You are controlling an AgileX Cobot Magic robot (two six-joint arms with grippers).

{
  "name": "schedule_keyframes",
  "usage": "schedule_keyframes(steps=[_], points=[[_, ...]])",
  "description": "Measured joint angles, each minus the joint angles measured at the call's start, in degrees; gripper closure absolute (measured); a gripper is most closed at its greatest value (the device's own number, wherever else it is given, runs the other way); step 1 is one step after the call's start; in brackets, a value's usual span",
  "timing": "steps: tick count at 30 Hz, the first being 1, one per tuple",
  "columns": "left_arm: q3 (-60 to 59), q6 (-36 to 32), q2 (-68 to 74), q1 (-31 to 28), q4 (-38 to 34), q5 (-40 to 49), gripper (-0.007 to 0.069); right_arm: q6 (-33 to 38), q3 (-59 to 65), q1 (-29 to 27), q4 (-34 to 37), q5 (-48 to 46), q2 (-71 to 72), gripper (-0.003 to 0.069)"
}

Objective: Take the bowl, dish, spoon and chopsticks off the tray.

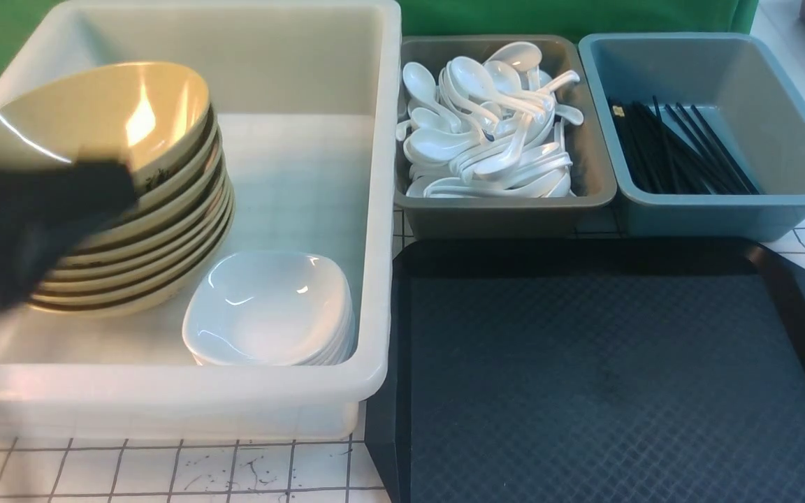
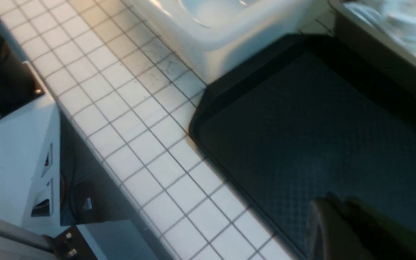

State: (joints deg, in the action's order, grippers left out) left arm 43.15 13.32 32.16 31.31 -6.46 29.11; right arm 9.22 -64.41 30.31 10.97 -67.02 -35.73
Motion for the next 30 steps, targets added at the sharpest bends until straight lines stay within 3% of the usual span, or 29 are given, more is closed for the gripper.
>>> schedule_keyframes(steps=[6, 12, 17, 30], points=[[-21.1, -5.3, -14.8, 0.0, -10.1, -14.1, 0.0626, -7.0, 7.4, 0.0, -2.2, 0.1, 6.7, 0.0612], [-28.7, -7.2, -21.1, 0.0, -12.2, -20.1, 0.0626, -8.0, 9.0, 0.0, -2.2, 0.6, 10.2, 0.0605], [-30.0, -7.6, -21.7, 0.0, -12.5, -19.2, 0.0626, -7.8, 9.0, 0.0, -2.3, 0.9, 10.3, 0.0602], [-30.1, -7.6, -21.7, 0.0, -12.6, -5.5, 0.0626, -7.7, 9.0, 0.0, -2.2, 0.0, 10.3, 0.0591]])
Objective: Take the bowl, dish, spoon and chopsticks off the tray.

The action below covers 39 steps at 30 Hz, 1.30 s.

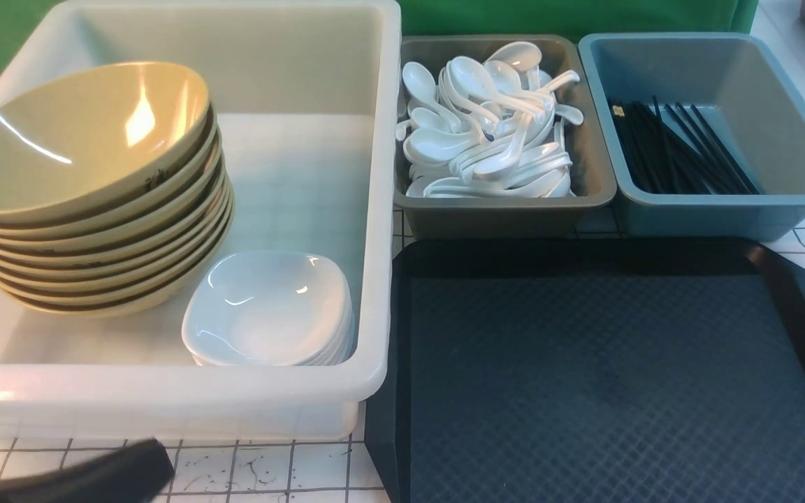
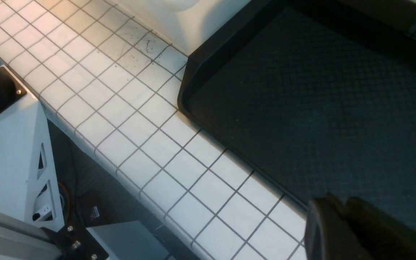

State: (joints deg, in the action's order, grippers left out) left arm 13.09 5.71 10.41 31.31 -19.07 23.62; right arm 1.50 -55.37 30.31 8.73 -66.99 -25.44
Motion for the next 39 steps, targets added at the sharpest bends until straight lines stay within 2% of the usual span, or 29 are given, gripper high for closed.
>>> schedule_keyframes(steps=[4, 7, 8, 11, 15, 18, 21, 24, 29, 39], points=[[0.0, 0.0, 0.0, 0.0, 0.0, 5.2, 0.0626, 0.1, 0.1, -0.4, -2.8, 0.0, 0.6, 0.0592], [0.0, 0.0, 0.0, 0.0, 0.0, 8.3, 0.0626, 1.8, 2.7, -4.4, -7.3, 0.3, 3.0, 0.0617], [0.0, 0.0, 0.0, 0.0, 0.0, 9.2, 0.0626, 3.1, 5.5, -7.4, -8.7, 1.6, 4.5, 0.0627], [-0.1, 0.0, 0.0, 0.0, 0.0, 9.4, 0.0626, 4.9, 16.0, -14.1, -10.7, 9.9, 10.4, 0.0636], [-0.1, 0.0, 0.0, 0.0, 0.0, 9.5, 0.0626, 5.0, 34.7, -22.1, -12.5, 28.3, 19.6, 0.0637], [-0.1, 0.0, 0.0, 0.0, 0.0, 9.6, 0.0626, 4.3, 45.0, -24.8, -13.1, 36.5, 23.8, 0.0637], [-0.1, 0.0, 0.0, 0.0, 0.1, 9.6, 0.0626, 3.7, 50.1, -25.9, -14.7, 39.7, 25.7, 0.0637], [-0.1, 0.0, 0.0, 0.0, 0.0, 9.6, 0.0626, 0.0, 53.8, -26.4, -17.2, 42.8, 26.0, 0.0637], [-0.1, 0.0, 0.0, 0.0, 0.0, 9.6, 0.0626, -3.3, 55.5, -26.4, -18.1, 49.5, 26.1, 0.0637], [-0.1, 0.0, 0.0, 0.0, 0.0, 9.6, 0.0626, -4.5, 55.7, -26.4, -18.2, 50.6, 26.0, 0.0637]])
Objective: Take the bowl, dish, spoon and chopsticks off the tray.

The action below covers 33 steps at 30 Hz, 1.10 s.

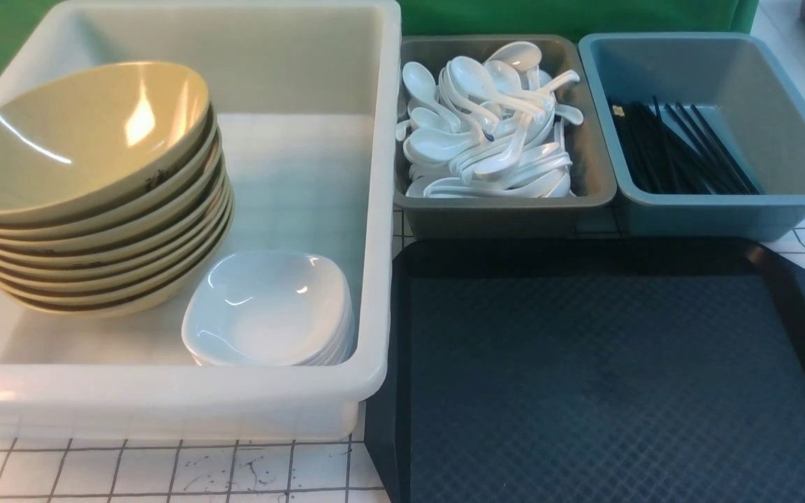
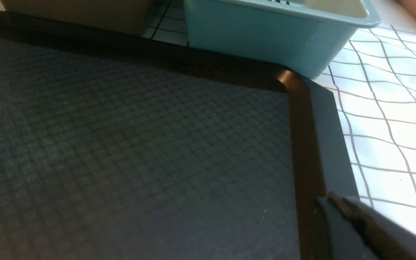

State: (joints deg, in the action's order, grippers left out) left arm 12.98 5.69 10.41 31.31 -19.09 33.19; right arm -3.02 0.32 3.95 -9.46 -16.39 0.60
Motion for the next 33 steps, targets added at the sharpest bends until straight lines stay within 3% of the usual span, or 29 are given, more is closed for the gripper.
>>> schedule_keyframes(steps=[28, 33], points=[[0.0, 0.0, -1.2, 0.0, 0.9, -0.1, 0.0626, -0.1, 0.0, 0.0, -0.1, 0.1, 0.0, 0.0622], [-1.5, 2.8, -1.4, -1.6, 4.5, -5.1, 0.0626, -0.1, 0.0, 0.0, -0.1, 0.2, 0.0, 0.0621]])
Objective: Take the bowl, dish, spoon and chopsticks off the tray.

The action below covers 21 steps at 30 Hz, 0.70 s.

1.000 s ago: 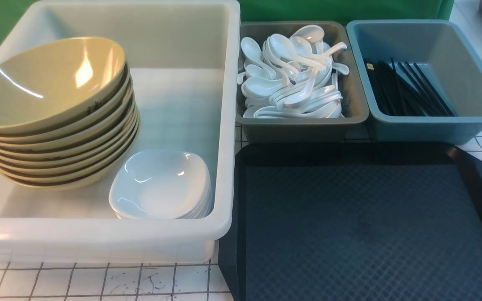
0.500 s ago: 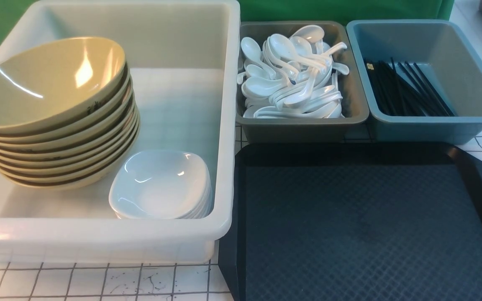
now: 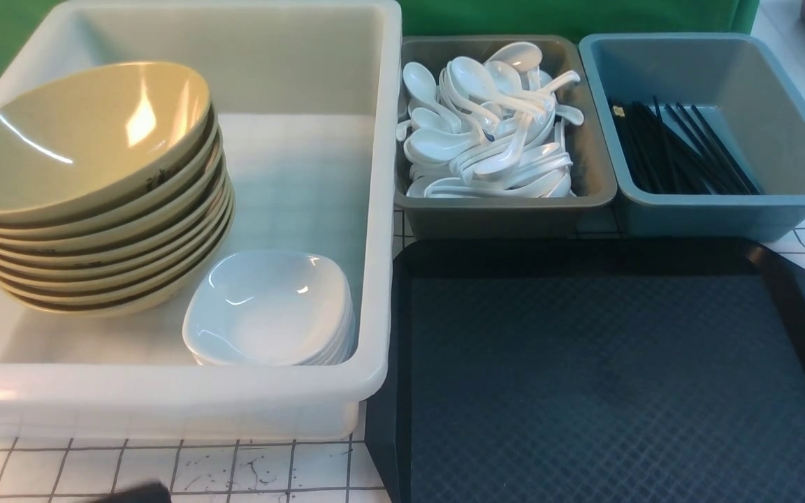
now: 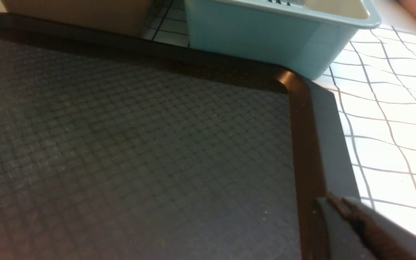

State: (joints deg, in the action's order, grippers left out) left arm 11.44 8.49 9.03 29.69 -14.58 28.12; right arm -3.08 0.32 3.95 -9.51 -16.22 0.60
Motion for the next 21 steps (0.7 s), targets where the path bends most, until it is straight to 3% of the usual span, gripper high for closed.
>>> schedule_keyframes(steps=[4, 6, 9, 15, 21], points=[[-2.6, 6.5, -3.2, -11.2, 4.3, -9.2, 0.0626, 0.0, 0.0, 0.0, 0.0, 0.0, 0.0, 0.0617], [-5.0, 8.4, -6.2, -19.6, 4.6, -11.2, 0.0626, 0.0, 0.0, 0.0, 0.0, 0.0, 0.0, 0.0613], [-9.4, 9.3, -9.3, -27.3, 4.9, -11.8, 0.0626, 0.0, 0.0, 0.0, 0.0, 0.0, 0.0, 0.0612], [-12.8, 13.0, -9.6, -32.7, 4.0, -9.1, 0.0626, 0.0, 0.1, 0.0, 0.0, 0.1, 0.0, 0.0603], [-12.8, 14.4, -9.6, -31.9, 3.2, -8.7, 0.0626, 0.0, 0.1, 0.0, 0.0, 0.2, 0.0, 0.0600]])
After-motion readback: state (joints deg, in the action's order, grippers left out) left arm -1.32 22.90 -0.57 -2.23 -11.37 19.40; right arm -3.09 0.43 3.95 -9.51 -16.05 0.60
